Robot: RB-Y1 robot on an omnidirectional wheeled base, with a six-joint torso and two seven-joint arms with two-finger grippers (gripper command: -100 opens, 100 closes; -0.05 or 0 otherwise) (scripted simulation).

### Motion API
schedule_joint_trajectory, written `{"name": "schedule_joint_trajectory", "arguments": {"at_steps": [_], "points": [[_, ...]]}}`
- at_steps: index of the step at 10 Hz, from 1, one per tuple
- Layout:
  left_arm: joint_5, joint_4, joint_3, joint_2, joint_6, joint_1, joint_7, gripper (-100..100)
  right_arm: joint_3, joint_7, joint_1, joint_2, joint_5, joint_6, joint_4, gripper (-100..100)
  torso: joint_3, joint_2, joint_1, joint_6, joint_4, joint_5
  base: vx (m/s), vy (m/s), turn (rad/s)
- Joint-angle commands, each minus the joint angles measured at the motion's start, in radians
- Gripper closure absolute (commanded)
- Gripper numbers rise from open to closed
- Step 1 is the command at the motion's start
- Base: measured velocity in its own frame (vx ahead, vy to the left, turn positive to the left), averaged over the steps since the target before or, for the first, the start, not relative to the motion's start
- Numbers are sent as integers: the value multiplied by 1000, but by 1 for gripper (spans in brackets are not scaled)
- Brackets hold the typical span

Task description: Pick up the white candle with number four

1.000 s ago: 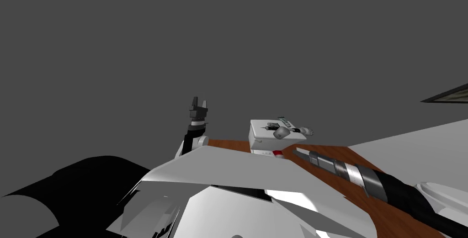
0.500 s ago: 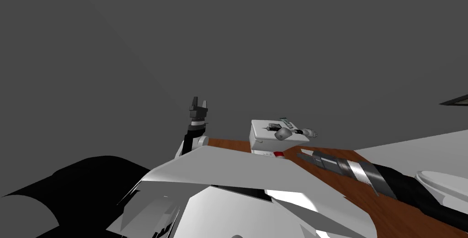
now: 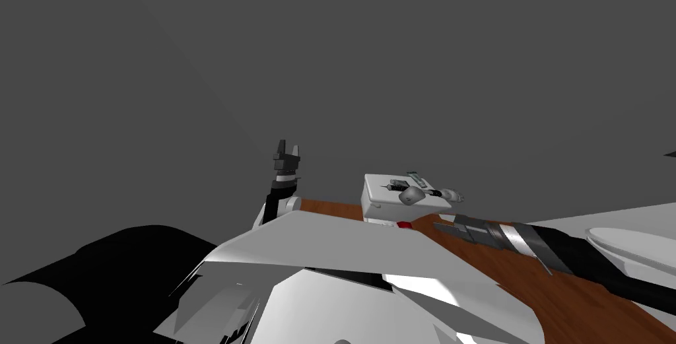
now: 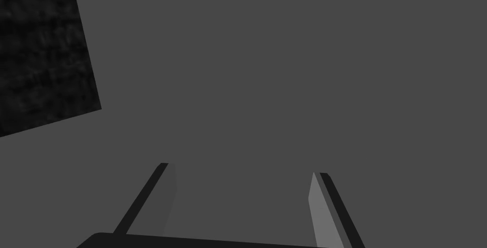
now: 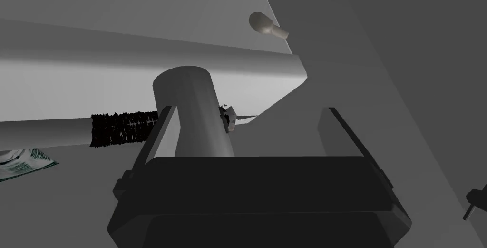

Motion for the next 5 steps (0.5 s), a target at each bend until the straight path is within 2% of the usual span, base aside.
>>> {"name": "schedule_joint_trajectory", "arguments": {"at_steps": [1,2,3,4,5], "points": [[0,0,0,0,0,0,0,0,-5,9,7,-50,19,5,26,-100,0,0,0,0,0,0,-1,3,91],[0,0,0,0,0,0,0,0,-5,9,7,-65,19,5,26,-100,0,0,0,-1,0,0,-10,1,42],[0,0,0,0,0,0,0,0,-16,16,20,-105,37,8,45,-100,1,1,0,0,0,0,-16,2,65],[0,0,0,0,0,0,0,0,-16,16,20,-112,37,8,45,-100,1,2,0,0,0,0,-11,1,38],[0,0,0,0,0,0,0,0,-28,23,32,-151,55,10,63,-100,1,2,0,0,0,0,10,3,108]]}}
